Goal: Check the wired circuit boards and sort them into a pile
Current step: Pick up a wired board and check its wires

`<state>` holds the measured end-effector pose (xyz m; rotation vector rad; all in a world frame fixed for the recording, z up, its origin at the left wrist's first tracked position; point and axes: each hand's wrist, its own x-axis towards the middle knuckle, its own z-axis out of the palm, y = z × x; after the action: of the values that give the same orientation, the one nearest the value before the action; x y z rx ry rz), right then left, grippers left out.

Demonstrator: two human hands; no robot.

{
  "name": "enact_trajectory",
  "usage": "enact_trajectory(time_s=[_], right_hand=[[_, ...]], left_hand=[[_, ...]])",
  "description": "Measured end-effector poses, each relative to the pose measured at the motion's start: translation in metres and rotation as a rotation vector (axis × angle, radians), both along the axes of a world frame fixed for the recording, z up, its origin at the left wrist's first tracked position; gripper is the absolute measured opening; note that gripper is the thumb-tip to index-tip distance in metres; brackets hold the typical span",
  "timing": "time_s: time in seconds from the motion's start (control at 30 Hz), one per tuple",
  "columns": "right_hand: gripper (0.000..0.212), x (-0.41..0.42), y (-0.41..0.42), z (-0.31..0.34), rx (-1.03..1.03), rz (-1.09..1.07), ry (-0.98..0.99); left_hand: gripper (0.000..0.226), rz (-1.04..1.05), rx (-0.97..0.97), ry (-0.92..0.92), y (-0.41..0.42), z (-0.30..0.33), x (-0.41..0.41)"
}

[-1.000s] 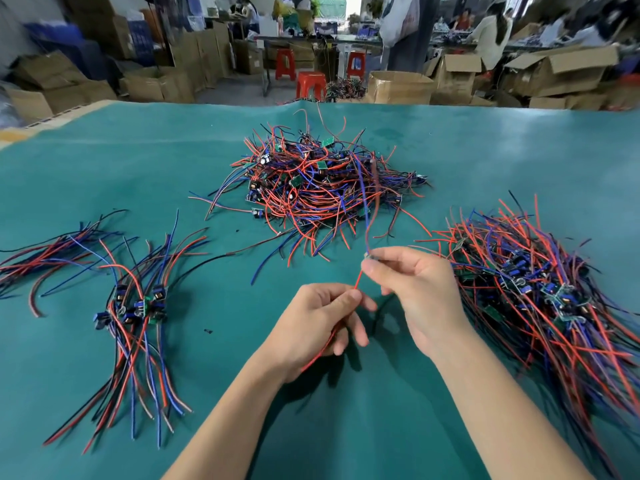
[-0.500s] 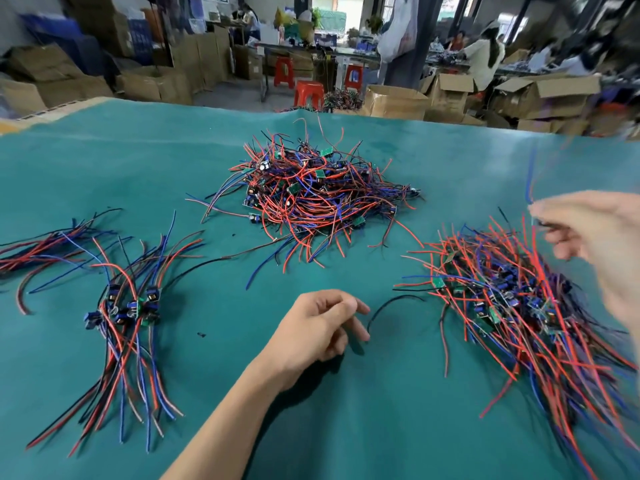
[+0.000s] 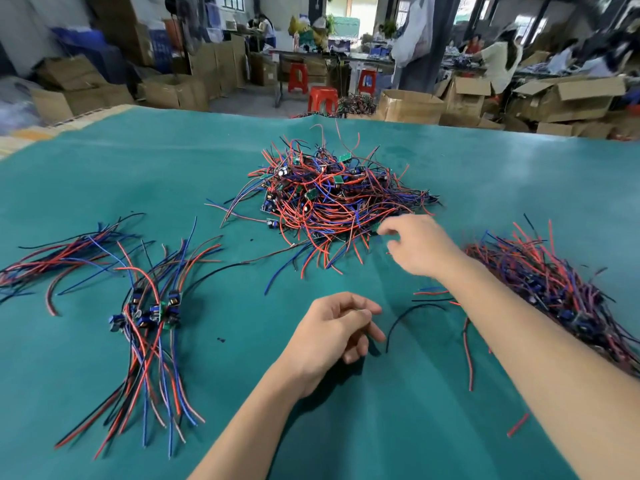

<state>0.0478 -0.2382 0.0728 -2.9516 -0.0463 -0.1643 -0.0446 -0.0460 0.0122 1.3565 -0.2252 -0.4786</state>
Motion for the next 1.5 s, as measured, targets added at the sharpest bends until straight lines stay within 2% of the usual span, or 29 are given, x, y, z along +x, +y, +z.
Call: enact_trajectory(time_s=[0.07, 0.13, 0.27, 0.37, 0.47, 0.6, 0.7, 0.9, 0.93, 1.07, 1.3, 1.5], right_hand=[[0.049, 0.029, 0.012, -0.011, -0.04, -0.011, 0.058], [0.051, 0.045, 0.016, -0.021, -0.091, -0.051, 0.072], [0.031, 0.048, 0.014, -0.032, -0.06, -0.124, -0.068], [0.019, 0.032, 0.011, -0.025, 0.041, -0.14, -0.096], [0.014, -0.003, 0.009, -0.004, 0.348, -0.128, -0.165], [0.012, -0.066, 0.015, 0.042, 1.053, 0.033, -0.169], [0.015, -0.102, 0.016, 0.063, 1.533, 0.143, -0.039], [0.019, -0.12, 0.017, 0.028, 1.923, 0.004, 0.22], [0.018, -0.12, 0.021, 0.016, 1.932, -0.021, 0.254], [0.014, -0.111, 0.034, -0.02, 1.738, -0.018, 0.254], [0.018, -0.11, 0.031, -0.036, 1.649, -0.008, 0.262], [0.016, -0.107, 0.037, -0.042, 1.428, -0.177, 0.073]], left_hand=[[0.016, 0.001, 0.002, 0.009, 0.001, 0.0, 0.001], [0.016, -0.004, 0.0, 0.012, 0.001, 0.0, 0.001], [0.017, -0.015, -0.004, 0.011, 0.001, 0.001, 0.002], [0.017, -0.013, -0.008, 0.022, 0.002, 0.002, 0.003], [0.016, 0.01, -0.018, 0.048, 0.002, 0.002, 0.003], [0.018, 0.066, -0.084, 0.108, 0.003, 0.001, 0.006], [0.018, 0.113, -0.136, 0.139, 0.004, 0.001, 0.007], [0.016, 0.118, -0.212, 0.175, 0.009, 0.002, 0.01], [0.016, 0.079, -0.209, 0.15, 0.009, 0.003, 0.008], [0.029, -0.101, -0.213, 0.087, 0.007, 0.006, 0.003], [0.015, -0.06, -0.141, -0.003, 0.005, 0.004, -0.004], [0.032, -0.012, 0.026, -0.082, 0.005, 0.006, -0.004]])
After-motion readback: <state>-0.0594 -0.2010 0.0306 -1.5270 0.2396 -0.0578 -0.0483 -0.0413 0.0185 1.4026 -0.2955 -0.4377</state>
